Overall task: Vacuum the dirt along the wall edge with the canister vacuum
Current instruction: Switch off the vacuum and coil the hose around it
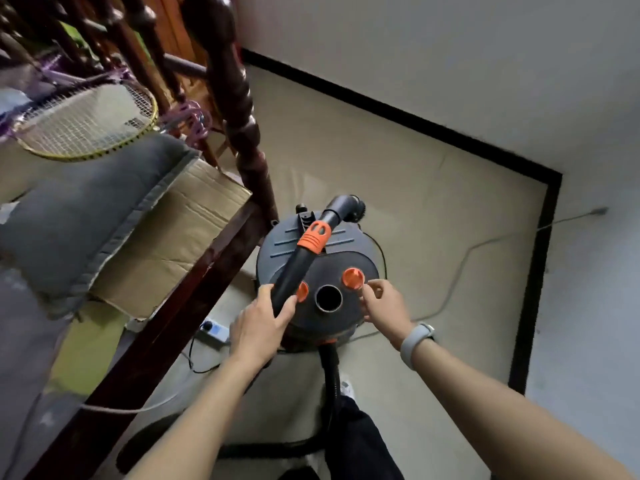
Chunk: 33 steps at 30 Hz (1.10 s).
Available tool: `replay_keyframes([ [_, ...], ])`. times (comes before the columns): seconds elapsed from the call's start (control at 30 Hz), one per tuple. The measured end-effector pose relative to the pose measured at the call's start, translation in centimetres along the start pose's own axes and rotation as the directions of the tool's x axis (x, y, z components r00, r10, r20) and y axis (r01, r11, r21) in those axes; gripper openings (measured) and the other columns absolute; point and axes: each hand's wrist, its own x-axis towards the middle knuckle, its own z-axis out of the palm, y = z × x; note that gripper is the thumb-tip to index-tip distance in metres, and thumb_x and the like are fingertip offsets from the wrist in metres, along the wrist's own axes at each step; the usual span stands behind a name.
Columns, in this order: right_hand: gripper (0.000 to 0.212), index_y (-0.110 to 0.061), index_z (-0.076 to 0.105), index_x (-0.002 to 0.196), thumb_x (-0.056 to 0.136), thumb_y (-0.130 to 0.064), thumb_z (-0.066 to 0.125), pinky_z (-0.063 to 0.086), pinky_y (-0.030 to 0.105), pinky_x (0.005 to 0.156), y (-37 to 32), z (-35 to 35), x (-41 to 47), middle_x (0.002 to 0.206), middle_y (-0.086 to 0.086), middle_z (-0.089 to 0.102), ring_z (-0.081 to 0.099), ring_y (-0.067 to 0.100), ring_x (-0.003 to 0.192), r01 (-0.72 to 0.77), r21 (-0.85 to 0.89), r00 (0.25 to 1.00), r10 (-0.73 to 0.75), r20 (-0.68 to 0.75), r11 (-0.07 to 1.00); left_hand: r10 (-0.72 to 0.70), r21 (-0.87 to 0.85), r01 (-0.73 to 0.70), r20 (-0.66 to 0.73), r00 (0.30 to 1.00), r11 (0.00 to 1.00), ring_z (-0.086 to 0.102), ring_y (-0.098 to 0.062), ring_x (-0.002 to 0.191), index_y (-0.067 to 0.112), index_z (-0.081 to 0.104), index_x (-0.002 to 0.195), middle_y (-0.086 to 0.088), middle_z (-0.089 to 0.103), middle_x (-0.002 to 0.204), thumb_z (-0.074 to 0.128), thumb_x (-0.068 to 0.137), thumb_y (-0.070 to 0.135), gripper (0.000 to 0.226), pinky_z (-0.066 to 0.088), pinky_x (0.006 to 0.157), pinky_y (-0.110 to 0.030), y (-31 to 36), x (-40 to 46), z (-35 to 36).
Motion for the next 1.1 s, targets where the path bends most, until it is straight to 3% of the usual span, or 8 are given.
replay_keyframes([
  [0.13, 0.031, -0.004, 0.052, 0.114, 0.097, -0.029, 0.046, 0.038, 0.031, 0.077, 2.6, 1.3, 6.2, 0.112, 0.016, 0.062, 0.057, 0.031, 0.103, -0.003, -0.348, 0.999, 0.016, 0.033, 0.938, -0.133, 0.016, 0.135, -0.067, 0.989, 0.991, 0.060, -0.037, 0.096, 0.018, 0.048, 0.117, -0.013, 0.067, 0.101, 0.046, 0.092, 0.050, 0.041, 0.031, 0.067, -0.034, -2.4, 2.3, 2.5],
  [0.3, 0.045, -0.003, 0.044, 0.116, 0.099, -0.043, 0.034, 0.041, 0.038, 0.080, 3.9, 3.7, 10.5, 0.118, 0.021, 0.059, 0.056, 0.039, 0.107, -0.015, -0.704, 0.999, 0.038, 0.017, 0.710, -0.195, -0.032, 0.192, -0.125, 0.973, 0.981, 0.059, -0.040, 0.094, 0.018, 0.048, 0.111, -0.014, 0.067, 0.101, 0.050, 0.090, 0.047, 0.037, 0.027, 0.065, -0.034, -3.3, 2.9, 4.9],
  [0.43, 0.036, -0.006, 0.041, 0.116, 0.100, -0.036, 0.030, 0.041, 0.040, 0.080, 5.0, 5.1, 10.7, 0.119, 0.018, 0.057, 0.058, 0.040, 0.105, 0.001, -0.767, 0.996, -0.065, -0.053, 0.642, -0.183, -0.081, 0.174, -0.127, 0.975, 0.981, 0.059, -0.037, 0.094, 0.020, 0.048, 0.112, -0.008, 0.069, 0.102, 0.048, 0.088, 0.049, 0.038, 0.027, 0.065, -0.033, -3.8, 2.7, 5.5],
  [0.57, 0.033, -0.008, 0.043, 0.117, 0.100, -0.034, 0.033, 0.034, 0.035, 0.065, 5.5, 3.7, 10.8, 0.114, 0.015, 0.051, 0.061, 0.037, 0.097, 0.161, -0.918, 0.969, -0.236, 0.077, 0.363, -0.192, -0.072, 0.186, -0.103, 0.976, 0.980, 0.058, -0.037, 0.098, 0.019, 0.048, 0.117, -0.007, 0.068, 0.107, 0.048, 0.089, 0.049, 0.040, 0.029, 0.068, -0.033, -4.3, 2.3, 5.3],
  [0.63, 0.029, -0.007, 0.045, 0.115, 0.101, -0.030, 0.034, 0.031, 0.034, 0.061, 5.3, 3.5, 11.0, 0.112, 0.014, 0.048, 0.061, 0.035, 0.094, 0.197, -0.933, 0.952, -0.287, 0.108, 0.302, -0.193, -0.082, 0.185, -0.110, 0.975, 0.979, 0.058, -0.036, 0.098, 0.019, 0.048, 0.117, -0.006, 0.068, 0.106, 0.048, 0.090, 0.049, 0.040, 0.030, 0.069, -0.032, -4.7, 2.1, 5.0],
  [0.83, 0.037, -0.010, 0.041, 0.126, 0.098, -0.035, 0.040, 0.037, 0.038, 0.070, 5.0, 3.5, 10.2, 0.116, 0.014, 0.043, 0.054, 0.034, 0.099, 0.202, -0.940, 0.931, -0.352, 0.097, 0.276, -0.178, -0.094, 0.169, -0.101, 0.979, 0.981, 0.058, -0.032, 0.097, 0.023, 0.049, 0.116, 0.001, 0.065, 0.102, 0.042, 0.084, 0.056, 0.047, 0.031, 0.070, -0.032, -5.7, 1.2, 4.4],
  [1.0, 0.039, -0.007, 0.045, 0.125, 0.094, -0.030, 0.048, 0.038, 0.043, 0.083, 4.2, 7.2, 8.3, 0.122, 0.013, 0.049, 0.048, 0.033, 0.113, 0.161, -0.741, 0.943, -0.323, -0.080, 0.652, -0.177, -0.099, 0.167, -0.106, 0.978, 0.981, 0.058, -0.028, 0.091, 0.023, 0.049, 0.116, 0.011, 0.054, 0.088, 0.042, 0.084, 0.057, 0.047, 0.030, 0.068, -0.030, -6.0, 0.7, 4.5],
  [1.1, 0.028, -0.008, 0.052, 0.110, 0.096, -0.032, 0.044, 0.037, 0.040, 0.083, 4.3, 9.4, 7.4, 0.111, 0.011, 0.056, 0.050, 0.031, 0.107, 0.307, -0.729, 0.929, -0.360, 0.089, 0.612, -0.180, -0.092, 0.170, -0.119, 0.976, 0.981, 0.058, -0.027, 0.091, 0.021, 0.049, 0.118, 0.008, 0.058, 0.090, 0.040, 0.083, 0.059, 0.052, 0.030, 0.068, -0.030, -6.4, 0.4, 4.4],
])
